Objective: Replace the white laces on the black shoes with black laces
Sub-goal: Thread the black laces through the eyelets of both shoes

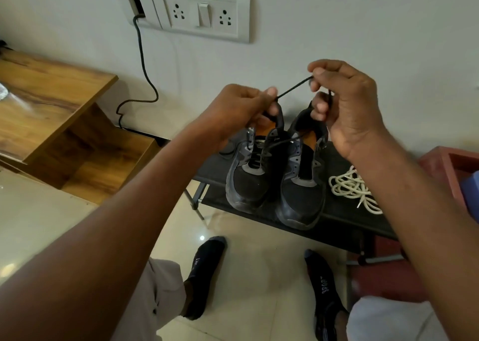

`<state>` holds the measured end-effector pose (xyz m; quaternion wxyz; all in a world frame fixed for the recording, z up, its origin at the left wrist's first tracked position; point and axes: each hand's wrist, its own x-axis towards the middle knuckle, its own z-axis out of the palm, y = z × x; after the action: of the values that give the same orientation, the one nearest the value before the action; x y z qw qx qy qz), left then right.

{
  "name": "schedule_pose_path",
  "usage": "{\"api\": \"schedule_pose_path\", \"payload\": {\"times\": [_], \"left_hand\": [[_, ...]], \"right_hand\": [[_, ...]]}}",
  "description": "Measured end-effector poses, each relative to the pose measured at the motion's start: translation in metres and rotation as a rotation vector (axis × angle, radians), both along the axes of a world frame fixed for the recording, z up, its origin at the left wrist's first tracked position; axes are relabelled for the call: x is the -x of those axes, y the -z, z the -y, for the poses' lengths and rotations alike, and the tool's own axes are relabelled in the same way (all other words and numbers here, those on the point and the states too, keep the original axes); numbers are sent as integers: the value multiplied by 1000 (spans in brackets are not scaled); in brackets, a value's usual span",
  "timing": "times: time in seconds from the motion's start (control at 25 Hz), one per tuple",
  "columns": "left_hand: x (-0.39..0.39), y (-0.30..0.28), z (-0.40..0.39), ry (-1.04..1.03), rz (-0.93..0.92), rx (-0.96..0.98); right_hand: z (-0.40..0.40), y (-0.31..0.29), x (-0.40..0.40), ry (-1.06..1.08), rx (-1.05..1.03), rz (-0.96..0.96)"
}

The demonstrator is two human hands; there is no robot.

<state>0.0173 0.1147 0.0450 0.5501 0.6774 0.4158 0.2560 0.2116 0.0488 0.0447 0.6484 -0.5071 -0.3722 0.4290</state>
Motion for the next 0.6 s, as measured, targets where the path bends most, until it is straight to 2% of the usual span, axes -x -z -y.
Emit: {"api": "schedule_pose_path", "payload": {"times": [0.04,0.12,0.2,0.24,0.32,0.44,0.52,0.6], "left_hand": [[7,6,-4,-94,-116,-51],[24,21,-15,-191,-479,-171],[37,40,-19,-189,-835,-281],[38,47,-18,-194,-905,-319],[30,55,-14,-203,-842,-357],[10,64,-19,-129,-704,-306],[2,72,-25,-84,-702,-270],[1,79,-30,-51,-710,-224]], "right_hand": [[-1,2,-5,65,2,-21],[-2,9,-13,149,73,24],[-3,18,-11,108,169,184],[-3,23,-7,47,201,288],[-5,31,4,-63,224,462],[-9,44,10,-145,274,725],[-9,54,7,-227,373,915],[-9,62,5,-276,445,1003]]}}
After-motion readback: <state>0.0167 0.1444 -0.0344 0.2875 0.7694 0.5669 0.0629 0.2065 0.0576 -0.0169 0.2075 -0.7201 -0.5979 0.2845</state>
